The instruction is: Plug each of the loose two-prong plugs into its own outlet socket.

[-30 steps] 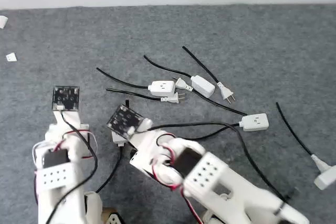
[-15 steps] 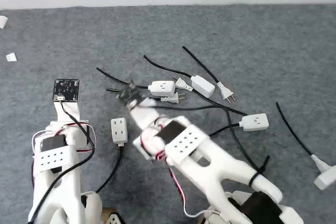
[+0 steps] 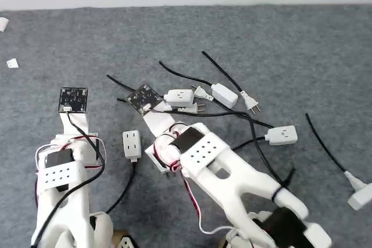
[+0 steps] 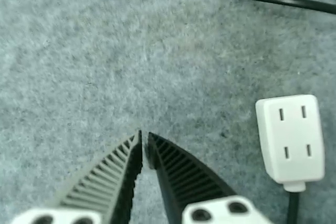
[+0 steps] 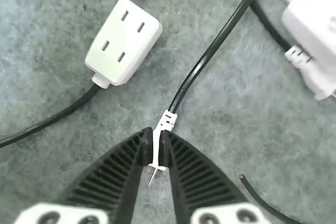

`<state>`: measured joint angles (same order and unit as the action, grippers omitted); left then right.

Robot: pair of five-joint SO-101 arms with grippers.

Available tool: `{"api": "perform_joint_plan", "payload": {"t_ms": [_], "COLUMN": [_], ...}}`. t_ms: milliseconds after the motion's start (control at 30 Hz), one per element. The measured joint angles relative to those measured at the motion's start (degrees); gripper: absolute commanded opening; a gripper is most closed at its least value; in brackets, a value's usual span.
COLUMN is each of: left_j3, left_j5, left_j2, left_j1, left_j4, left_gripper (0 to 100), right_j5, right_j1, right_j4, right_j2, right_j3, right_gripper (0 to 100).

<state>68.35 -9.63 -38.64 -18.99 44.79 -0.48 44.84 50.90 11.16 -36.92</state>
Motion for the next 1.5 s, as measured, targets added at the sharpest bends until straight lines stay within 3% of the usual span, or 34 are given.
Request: {"api": "perform_joint_plan", "payload": {"t_ms": [233,533,900,1167,1500], "left_j3": [0.0,0.0,0.0,0.0,0.0], "left_j5": [0.0,-0.97,-1.41,-1.41,-1.76], "left_j2": [0.0,0.18,0.18,0.18,0.18], "left_j1": [0.0,0.0,0.0,0.0,0.0], "left_j4": [0.0,0.0,0.0,0.0,0.0], "left_gripper": [2,2,2,2,2], "right_j5": [-5.54,-6.24,-6.24,-6.24,-8.35], "right_j1": [-0.26,-0.26,-0.26,-0.26,-0.26], "right_j4": [-0.18,3.16,5.27,13.45,14.07], "right_j2": [-12.66,-21.8,-25.85,-31.82,-31.74], "right_j3": [5.45,13.8,18.37,26.73,26.81], "right_gripper": [12.6,12.7,12.6,12.3,12.4]}}
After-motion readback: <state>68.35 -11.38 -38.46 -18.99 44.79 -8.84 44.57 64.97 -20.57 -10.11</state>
